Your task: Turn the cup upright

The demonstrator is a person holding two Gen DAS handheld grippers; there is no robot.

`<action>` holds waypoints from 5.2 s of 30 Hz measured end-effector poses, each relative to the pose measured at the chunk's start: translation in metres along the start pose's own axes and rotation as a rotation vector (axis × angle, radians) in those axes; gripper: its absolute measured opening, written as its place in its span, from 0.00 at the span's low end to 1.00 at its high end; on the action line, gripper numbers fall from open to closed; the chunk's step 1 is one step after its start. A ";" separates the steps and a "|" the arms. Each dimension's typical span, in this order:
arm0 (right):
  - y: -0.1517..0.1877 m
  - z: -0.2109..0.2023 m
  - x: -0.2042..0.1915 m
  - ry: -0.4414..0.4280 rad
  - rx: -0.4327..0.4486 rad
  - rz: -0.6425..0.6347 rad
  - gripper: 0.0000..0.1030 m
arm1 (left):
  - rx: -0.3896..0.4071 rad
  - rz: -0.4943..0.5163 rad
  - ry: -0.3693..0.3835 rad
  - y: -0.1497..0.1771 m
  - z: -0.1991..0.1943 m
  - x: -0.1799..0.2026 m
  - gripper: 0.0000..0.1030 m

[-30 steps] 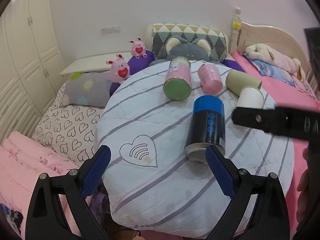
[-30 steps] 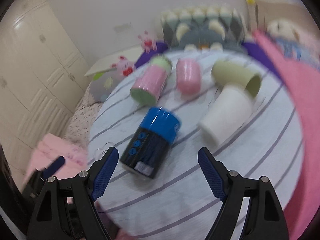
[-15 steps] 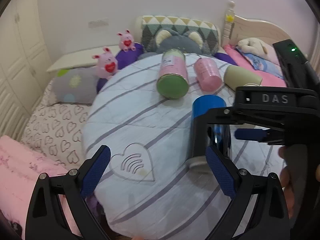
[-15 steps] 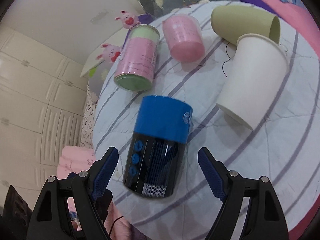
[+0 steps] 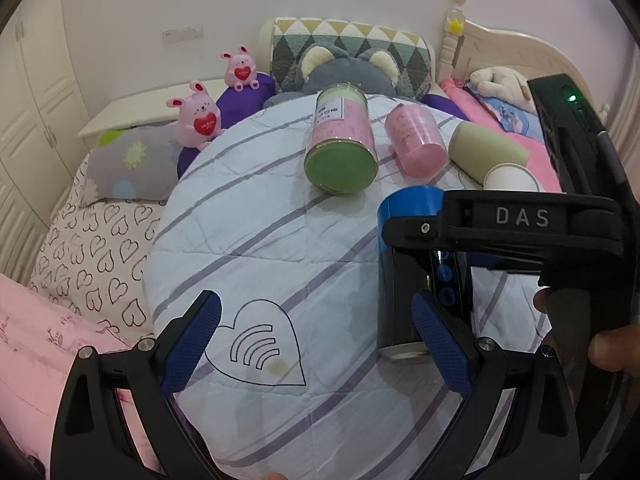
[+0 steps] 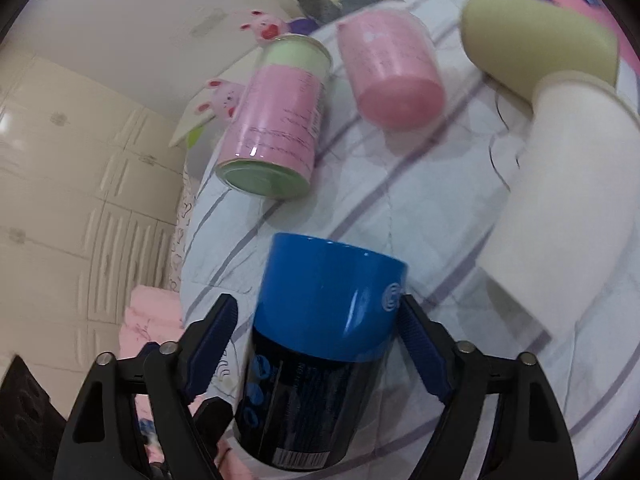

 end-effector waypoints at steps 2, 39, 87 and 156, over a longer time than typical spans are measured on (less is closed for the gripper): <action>0.000 -0.004 -0.004 0.013 0.026 -0.042 0.70 | 0.002 -0.001 0.006 0.000 -0.001 0.000 0.95; -0.016 -0.023 -0.025 0.117 0.134 -0.286 0.79 | -0.030 -0.027 0.048 0.015 0.001 0.012 0.95; 0.061 -0.076 -0.038 0.084 0.373 -0.589 0.68 | -0.062 0.043 0.058 0.041 -0.006 0.050 0.95; 0.074 -0.259 0.041 0.216 0.596 -0.490 0.80 | 0.349 -0.007 -0.180 0.007 -0.149 0.126 1.00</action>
Point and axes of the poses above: each gripper's, at about its wrist camera, not at the fingertips, and z roughly the way its jaws point, x to its right, y to its underside, the point moved 9 cm from there along z, roughly the way its jaws point, and after that the axes turned 4 degrees about z, right-handed, at the moved point
